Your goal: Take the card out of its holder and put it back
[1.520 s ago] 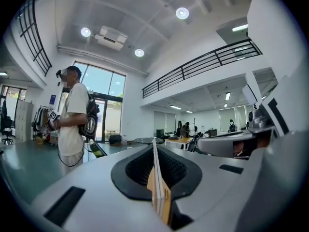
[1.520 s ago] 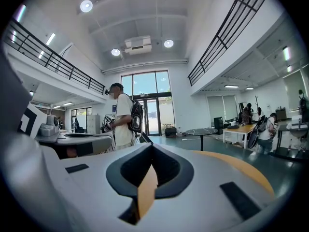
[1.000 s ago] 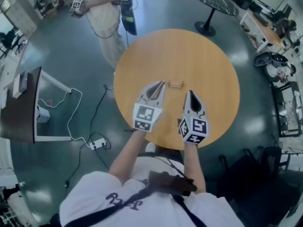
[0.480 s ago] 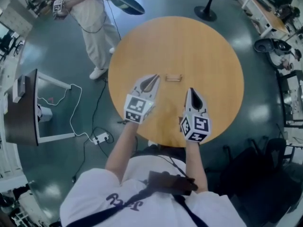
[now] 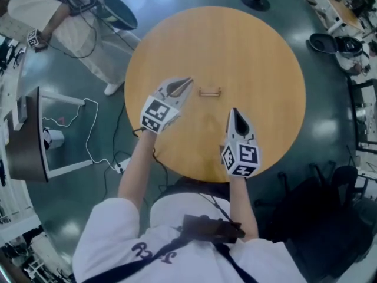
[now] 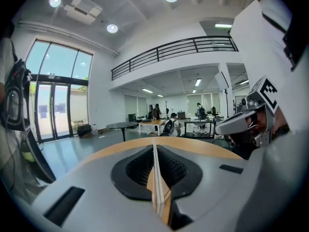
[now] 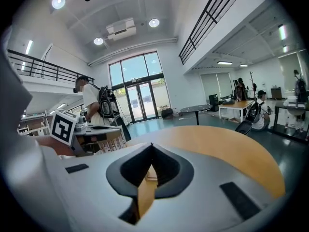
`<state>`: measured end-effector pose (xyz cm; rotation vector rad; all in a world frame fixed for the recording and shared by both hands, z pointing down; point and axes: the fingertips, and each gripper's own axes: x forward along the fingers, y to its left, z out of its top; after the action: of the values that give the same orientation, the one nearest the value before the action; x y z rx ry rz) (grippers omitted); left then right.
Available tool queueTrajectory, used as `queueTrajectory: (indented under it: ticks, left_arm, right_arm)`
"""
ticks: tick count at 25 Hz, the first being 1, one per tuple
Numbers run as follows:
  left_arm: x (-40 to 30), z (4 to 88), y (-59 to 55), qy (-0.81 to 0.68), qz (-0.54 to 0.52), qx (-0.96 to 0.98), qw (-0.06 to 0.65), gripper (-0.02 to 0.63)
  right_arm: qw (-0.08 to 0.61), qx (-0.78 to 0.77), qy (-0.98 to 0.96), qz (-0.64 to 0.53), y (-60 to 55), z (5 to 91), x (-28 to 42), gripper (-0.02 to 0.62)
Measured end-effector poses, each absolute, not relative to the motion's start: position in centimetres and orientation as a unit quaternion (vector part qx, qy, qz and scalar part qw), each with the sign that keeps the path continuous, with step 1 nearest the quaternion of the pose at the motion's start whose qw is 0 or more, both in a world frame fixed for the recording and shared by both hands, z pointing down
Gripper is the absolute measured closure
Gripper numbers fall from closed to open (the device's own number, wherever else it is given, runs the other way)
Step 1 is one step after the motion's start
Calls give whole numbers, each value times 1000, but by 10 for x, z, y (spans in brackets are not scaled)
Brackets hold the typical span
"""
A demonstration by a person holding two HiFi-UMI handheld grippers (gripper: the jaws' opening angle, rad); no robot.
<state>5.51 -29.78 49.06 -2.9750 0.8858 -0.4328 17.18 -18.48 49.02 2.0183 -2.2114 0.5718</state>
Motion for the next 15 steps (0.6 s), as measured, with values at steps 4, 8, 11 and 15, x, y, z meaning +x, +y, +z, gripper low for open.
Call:
queueTrajectory:
  ticks: [4,8,11,15]
  left_arm:
    - [67,489,-314,253,-135,-958,14,578]
    - [86,491,-322,213,-135,-967,27,578]
    - [105,494,-320,175,-131,-975,31,578]
    - [117,502,-313,124,-131,-983,28,578]
  right_arm:
    - [51,652,-728,206,-189,499,165,582]
    - [53,642,-734,217,-191,502,160,583]
    - [56,636,-736,224,-190,507,162,582]
    - [60,635,-735,230,-193,511,162,583]
